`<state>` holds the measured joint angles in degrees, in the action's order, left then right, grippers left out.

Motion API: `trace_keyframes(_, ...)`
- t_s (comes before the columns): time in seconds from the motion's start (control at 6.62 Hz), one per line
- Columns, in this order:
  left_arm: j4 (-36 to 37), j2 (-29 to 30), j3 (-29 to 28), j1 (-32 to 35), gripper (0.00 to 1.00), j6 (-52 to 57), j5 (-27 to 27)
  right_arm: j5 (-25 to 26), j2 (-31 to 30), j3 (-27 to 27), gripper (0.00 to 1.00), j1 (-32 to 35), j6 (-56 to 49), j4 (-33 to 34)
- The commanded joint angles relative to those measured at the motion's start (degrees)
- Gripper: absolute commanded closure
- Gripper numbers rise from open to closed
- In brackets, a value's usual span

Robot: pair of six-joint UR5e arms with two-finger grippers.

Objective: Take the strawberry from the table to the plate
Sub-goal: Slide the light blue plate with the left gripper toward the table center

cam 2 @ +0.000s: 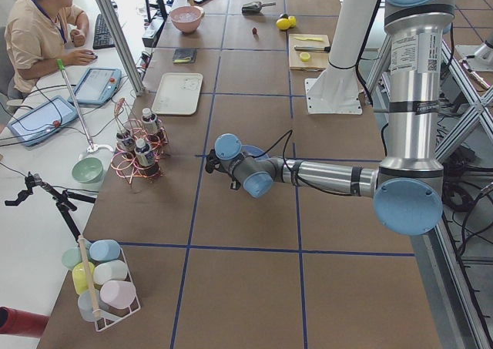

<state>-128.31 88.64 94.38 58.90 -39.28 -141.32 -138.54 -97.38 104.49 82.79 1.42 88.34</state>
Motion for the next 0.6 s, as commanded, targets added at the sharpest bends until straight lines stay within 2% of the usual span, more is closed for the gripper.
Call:
trace_keyframes(0.0,-0.98,8.43,1.42,-2.27,1.0,-15.84,-0.53,-3.05,0.09,-0.07,0.0,0.0,0.25,-0.36)
trace_keyframes(0.3,-0.89,19.15,0.19,-12.26,1.0,-31.14,1.12,-3.14,0.09,0.02,0.0,-0.09,0.52,-0.36)
trace_keyframes(0.45,-0.89,23.55,-0.86,-17.45,1.0,-36.0,6.01,-3.05,0.18,0.02,0.0,-0.35,0.43,-0.45)
